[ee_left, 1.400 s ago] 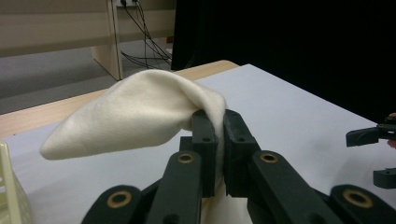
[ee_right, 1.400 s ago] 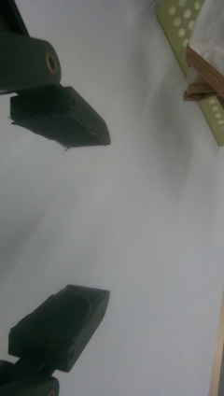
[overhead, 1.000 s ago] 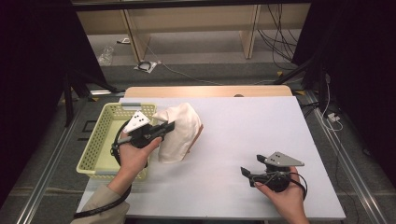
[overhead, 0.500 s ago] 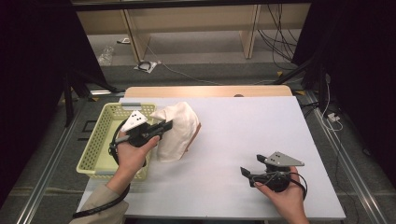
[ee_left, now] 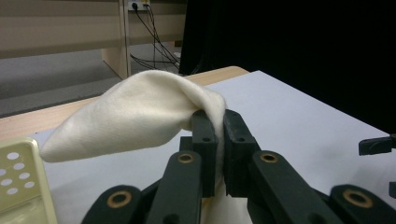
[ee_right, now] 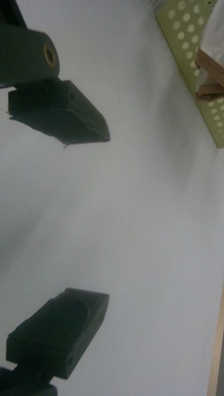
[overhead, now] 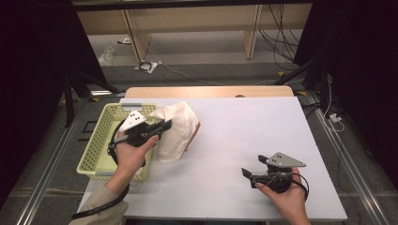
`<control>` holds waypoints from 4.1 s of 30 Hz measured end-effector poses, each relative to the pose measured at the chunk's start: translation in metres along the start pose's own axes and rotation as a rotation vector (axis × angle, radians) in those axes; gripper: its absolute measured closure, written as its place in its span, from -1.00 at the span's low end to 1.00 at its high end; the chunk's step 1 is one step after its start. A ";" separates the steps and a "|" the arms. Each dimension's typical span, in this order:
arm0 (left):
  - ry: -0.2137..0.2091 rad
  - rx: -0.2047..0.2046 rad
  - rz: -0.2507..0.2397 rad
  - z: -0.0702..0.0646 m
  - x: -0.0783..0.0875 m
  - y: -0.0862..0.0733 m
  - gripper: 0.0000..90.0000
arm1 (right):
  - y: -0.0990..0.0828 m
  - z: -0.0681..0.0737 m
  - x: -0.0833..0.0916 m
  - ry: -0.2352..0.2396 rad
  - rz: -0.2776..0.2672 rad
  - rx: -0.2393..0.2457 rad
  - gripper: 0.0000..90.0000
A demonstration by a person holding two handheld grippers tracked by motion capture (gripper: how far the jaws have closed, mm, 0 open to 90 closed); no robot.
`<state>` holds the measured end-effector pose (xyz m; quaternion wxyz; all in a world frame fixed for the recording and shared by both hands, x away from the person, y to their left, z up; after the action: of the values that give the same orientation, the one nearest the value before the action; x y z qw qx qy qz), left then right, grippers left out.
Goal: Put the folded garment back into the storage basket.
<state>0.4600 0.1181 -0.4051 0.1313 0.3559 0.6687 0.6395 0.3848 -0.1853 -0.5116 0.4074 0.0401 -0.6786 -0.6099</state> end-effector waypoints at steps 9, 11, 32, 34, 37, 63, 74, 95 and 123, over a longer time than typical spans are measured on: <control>0.005 0.001 0.000 0.002 0.001 0.000 0.88 | 0.000 0.000 0.000 0.001 0.000 0.000 -0.56; 0.007 0.001 -0.002 0.003 0.001 0.001 0.88 | 0.000 0.000 0.000 0.001 0.000 -0.001 -0.56; 0.017 0.008 -0.007 0.009 0.004 0.002 0.88 | 0.000 0.000 0.000 0.001 -0.001 -0.002 -0.56; 0.019 0.010 -0.007 0.009 0.004 0.002 0.88 | 0.000 0.000 0.000 0.001 -0.001 0.000 -0.56; 0.022 0.010 -0.007 0.010 0.005 0.002 0.88 | 0.000 0.000 0.000 0.002 -0.001 -0.003 -0.56; 0.030 0.016 -0.009 0.016 0.008 0.003 0.88 | 0.000 0.000 0.000 0.002 -0.002 -0.001 -0.56; 0.037 0.021 -0.009 0.019 0.010 0.003 0.88 | 0.000 0.000 0.000 0.002 -0.003 -0.001 -0.56; 0.044 0.027 -0.013 0.023 0.013 0.004 0.88 | 0.001 0.001 0.000 0.002 -0.004 0.000 -0.56; 0.060 0.040 -0.028 0.032 0.018 0.007 0.88 | 0.000 0.001 -0.001 0.003 -0.002 -0.002 -0.56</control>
<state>0.4697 0.1532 -0.3978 0.1129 0.3300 0.6899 0.6343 0.3847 -0.1841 -0.5116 0.4079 0.0413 -0.6774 -0.6108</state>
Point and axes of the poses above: each handheld gripper's, and its own axes: x roughly backward along the jaws, y roughly out of its top, z roughly to its left, the point moved 9 cm from there along -x, roughly forward along the jaws
